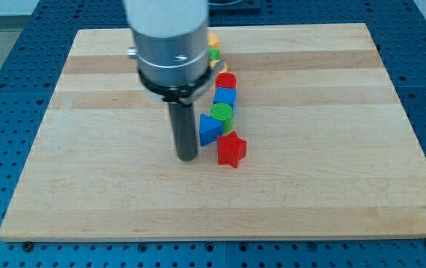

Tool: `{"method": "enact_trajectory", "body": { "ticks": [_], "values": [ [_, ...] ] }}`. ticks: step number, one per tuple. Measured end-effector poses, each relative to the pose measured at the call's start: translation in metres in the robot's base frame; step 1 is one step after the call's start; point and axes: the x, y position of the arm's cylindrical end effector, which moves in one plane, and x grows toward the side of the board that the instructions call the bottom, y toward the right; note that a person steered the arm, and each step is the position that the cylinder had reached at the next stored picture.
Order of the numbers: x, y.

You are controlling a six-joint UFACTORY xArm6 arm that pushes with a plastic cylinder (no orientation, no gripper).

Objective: Slide the blue triangle red star and green circle slightly right

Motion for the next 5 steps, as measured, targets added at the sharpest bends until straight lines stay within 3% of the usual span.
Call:
{"method": "enact_trajectory", "body": {
  "ticks": [2, 5],
  "values": [
    [-0.052, -0.03],
    [-0.049, 0.009]
  ]
}}
